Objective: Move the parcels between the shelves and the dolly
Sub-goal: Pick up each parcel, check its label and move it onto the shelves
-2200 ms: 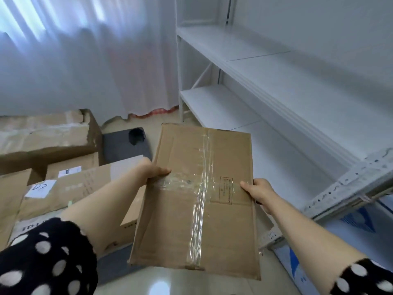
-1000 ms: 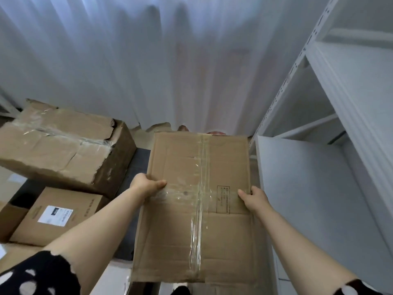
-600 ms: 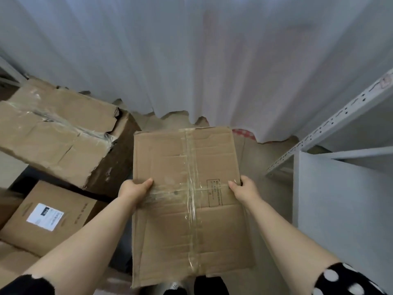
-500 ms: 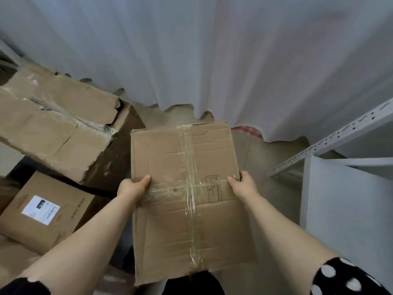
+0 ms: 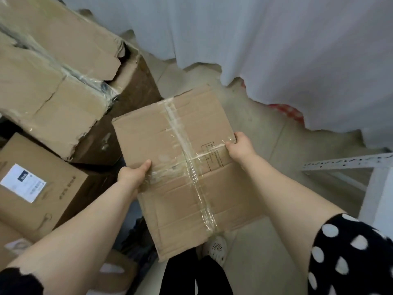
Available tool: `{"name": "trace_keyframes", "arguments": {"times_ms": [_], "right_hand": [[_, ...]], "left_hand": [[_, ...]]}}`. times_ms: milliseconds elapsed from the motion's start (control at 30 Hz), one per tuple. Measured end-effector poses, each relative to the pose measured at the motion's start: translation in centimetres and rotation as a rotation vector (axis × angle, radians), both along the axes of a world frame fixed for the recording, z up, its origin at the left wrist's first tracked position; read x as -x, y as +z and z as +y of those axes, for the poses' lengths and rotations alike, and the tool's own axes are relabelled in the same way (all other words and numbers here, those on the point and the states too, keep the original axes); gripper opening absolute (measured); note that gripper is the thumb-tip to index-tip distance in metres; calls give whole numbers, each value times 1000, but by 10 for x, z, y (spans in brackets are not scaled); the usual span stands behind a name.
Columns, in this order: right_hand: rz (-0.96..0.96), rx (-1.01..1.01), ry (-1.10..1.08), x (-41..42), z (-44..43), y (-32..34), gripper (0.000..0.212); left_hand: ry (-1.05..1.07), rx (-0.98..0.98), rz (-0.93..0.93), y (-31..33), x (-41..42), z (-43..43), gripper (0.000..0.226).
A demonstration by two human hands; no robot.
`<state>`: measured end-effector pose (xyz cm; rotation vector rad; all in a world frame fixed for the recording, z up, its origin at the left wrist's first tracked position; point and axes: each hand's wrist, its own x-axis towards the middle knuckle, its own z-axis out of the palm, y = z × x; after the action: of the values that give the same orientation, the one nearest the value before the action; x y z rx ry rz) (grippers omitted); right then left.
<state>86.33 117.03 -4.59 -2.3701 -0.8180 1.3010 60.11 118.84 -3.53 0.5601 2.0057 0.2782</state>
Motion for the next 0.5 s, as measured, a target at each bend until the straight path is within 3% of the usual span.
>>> {"name": "trace_keyframes", "arguments": {"times_ms": [167,333,400,500], "right_hand": [[12,12,82,14,30,-33,34],[-49,22,145,25,38,-39,51],[-196,50,201,28,23,-30,60],[-344,94,95,33,-11,-9,66]], "left_hand": [[63,41,13,-26,11,7,62],[72,68,66,-37,21,16,70],[-91,90,196,-36,23,16,88],[-560,28,386,-17,13,9,103]]}}
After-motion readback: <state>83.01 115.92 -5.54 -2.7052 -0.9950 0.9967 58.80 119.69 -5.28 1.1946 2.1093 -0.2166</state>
